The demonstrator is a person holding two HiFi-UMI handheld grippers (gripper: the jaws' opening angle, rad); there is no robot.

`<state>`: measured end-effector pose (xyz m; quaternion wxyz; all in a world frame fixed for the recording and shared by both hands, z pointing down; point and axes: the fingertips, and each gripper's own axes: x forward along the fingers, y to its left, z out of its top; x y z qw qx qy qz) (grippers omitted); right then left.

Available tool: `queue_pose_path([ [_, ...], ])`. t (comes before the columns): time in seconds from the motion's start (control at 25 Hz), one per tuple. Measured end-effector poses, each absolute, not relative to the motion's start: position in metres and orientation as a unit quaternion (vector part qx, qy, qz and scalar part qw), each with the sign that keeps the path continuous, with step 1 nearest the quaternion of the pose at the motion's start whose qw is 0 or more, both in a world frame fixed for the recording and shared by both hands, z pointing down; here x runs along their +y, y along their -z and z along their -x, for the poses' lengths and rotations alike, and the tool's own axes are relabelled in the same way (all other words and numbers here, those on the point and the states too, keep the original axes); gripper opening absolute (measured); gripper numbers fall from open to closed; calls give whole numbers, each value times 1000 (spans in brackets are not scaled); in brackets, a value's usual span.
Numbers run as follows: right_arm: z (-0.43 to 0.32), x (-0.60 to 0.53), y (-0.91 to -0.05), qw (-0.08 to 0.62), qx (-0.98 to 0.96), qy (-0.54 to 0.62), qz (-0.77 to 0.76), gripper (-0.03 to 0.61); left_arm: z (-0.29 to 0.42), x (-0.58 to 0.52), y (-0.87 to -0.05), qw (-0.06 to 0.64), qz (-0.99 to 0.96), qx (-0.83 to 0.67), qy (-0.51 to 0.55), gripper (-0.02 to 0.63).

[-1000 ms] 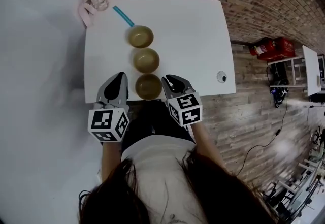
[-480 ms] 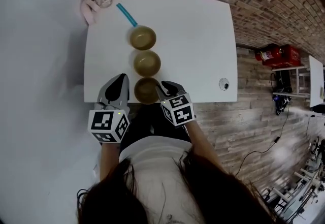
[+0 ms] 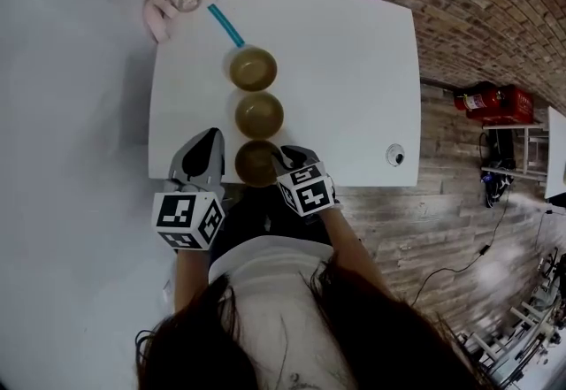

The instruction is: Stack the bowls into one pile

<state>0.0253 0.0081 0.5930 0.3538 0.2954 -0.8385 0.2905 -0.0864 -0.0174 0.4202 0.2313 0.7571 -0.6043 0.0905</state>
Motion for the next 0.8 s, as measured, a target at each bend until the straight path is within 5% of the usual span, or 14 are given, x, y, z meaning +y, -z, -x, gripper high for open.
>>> queue_pose_path([
  [0.8, -16, 8, -603, 376, -842, -303, -242, 28, 94, -25, -426, 239, -718, -648, -84, 3],
])
